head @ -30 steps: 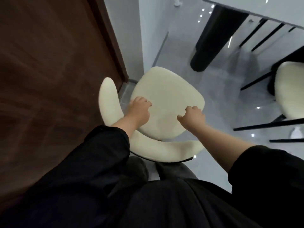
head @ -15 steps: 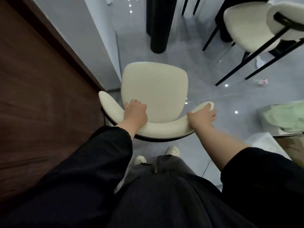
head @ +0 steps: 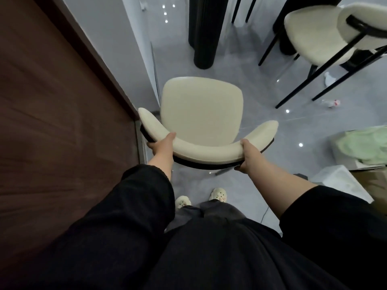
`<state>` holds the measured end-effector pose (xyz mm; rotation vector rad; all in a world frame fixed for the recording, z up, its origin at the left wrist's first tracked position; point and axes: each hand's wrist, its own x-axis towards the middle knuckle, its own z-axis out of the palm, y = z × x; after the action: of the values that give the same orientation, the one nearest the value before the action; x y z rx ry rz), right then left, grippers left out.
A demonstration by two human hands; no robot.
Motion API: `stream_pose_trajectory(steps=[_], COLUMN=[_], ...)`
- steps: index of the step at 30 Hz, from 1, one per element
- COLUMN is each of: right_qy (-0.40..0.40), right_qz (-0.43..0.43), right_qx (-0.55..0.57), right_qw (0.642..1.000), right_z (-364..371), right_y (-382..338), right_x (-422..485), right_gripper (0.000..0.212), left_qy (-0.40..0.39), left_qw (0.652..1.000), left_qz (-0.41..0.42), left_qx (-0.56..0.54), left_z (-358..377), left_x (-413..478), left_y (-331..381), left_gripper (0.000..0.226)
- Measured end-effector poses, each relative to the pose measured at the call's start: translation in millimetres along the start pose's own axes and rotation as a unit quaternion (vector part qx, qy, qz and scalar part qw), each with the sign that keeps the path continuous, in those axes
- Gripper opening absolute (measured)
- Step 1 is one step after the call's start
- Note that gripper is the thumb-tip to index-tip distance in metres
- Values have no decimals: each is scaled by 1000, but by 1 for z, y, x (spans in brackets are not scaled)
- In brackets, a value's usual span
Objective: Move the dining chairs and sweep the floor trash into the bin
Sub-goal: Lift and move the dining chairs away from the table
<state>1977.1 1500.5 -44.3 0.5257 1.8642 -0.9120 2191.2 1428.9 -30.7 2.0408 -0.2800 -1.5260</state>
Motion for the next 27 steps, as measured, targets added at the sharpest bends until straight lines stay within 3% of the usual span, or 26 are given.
stream_pose_trajectory(steps=[2, 5, 11, 19, 27], right_qy=[15, 21, 12, 12, -42], right_qz=[-8, -13, -4, -12, -50], right_qx=[-7, 0, 24, 69, 38], right_qw=[1000, 1000, 1000, 997, 997], right_z=[1, 4, 4, 2, 13], right_y=[1, 3, 5, -5, -92], right_x=[15, 18, 40, -13, -6], right_gripper=[95, 94, 98, 85, 98], left_qy=[-48, -68, -64, -29, -9], left_qw=[995, 993, 991, 996, 999], left_qz=[-56, -60, -70, -41, -19], left_qx=[-60, -69, -96, -69, -32], left_z=[-4, -5, -4, 0, 53], left_x=[5, 9, 8, 13, -13], left_y=[-4, -8, -7, -4, 58], left_gripper=[108, 104, 93, 81, 78])
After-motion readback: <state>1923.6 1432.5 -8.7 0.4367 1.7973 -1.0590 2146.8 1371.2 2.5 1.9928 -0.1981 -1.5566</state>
